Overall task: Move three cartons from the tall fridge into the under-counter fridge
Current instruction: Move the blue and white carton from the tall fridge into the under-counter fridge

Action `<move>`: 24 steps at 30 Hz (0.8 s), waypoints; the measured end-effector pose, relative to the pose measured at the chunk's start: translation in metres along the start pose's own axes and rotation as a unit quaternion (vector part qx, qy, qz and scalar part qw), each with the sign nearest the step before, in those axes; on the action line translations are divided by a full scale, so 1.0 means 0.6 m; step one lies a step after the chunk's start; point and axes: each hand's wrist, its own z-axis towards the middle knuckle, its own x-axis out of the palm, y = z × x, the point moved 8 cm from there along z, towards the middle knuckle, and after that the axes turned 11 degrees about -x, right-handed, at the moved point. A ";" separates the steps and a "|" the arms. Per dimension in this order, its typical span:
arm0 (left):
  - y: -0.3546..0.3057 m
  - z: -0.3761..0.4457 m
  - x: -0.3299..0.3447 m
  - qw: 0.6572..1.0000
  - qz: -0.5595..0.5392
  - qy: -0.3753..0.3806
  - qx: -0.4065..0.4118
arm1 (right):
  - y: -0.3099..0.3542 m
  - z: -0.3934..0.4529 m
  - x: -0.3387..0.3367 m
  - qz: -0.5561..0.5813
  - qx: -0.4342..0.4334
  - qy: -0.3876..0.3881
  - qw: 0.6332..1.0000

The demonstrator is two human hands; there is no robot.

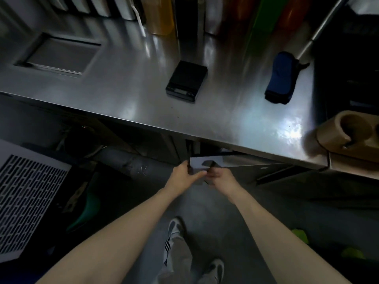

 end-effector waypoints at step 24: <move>-0.081 0.102 -0.026 0.999 0.012 -0.025 -0.022 | 0.040 0.119 -0.013 -0.090 0.026 -0.104 0.990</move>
